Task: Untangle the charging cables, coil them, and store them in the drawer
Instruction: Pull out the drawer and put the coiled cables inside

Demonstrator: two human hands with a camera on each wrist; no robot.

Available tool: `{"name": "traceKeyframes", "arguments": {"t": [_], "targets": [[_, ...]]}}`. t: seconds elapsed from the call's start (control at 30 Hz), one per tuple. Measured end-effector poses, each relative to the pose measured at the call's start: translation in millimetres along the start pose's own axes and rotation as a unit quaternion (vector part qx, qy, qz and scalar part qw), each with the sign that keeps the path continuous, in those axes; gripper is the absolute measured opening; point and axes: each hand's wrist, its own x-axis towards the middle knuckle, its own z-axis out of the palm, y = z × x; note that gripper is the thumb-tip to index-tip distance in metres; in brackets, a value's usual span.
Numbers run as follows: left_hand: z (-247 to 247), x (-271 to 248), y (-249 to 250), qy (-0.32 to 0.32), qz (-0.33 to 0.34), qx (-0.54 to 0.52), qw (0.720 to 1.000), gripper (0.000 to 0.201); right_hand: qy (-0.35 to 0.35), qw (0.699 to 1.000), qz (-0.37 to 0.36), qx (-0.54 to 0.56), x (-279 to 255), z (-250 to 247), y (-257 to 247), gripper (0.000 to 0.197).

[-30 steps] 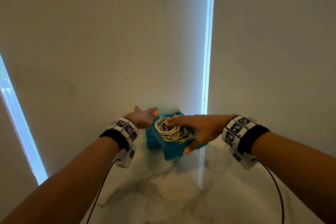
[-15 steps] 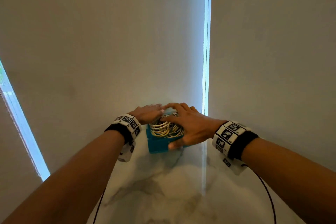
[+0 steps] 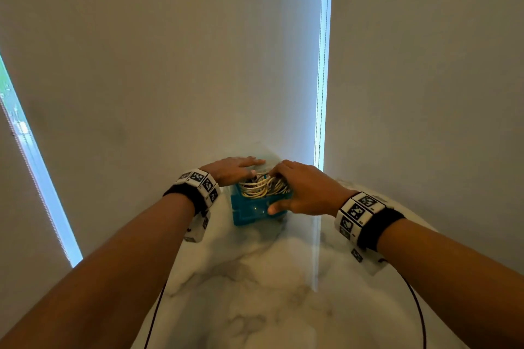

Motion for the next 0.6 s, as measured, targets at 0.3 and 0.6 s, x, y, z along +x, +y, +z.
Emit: {"name": "traceKeyframes", "arguments": {"t": [0.3, 0.6], "targets": [[2.8, -9.0, 3.2, 0.064, -0.017, 0.038, 0.997, 0.060, 0.081, 0.996, 0.023, 0.023, -1.5, 25.3, -6.7, 0.073], [2.2, -8.6, 12.6, 0.049, -0.026, -0.008, 0.998, 0.055, 0.115, 0.993, 0.012, 0.037, 1.4, 35.4, 5.1, 0.067]]}}
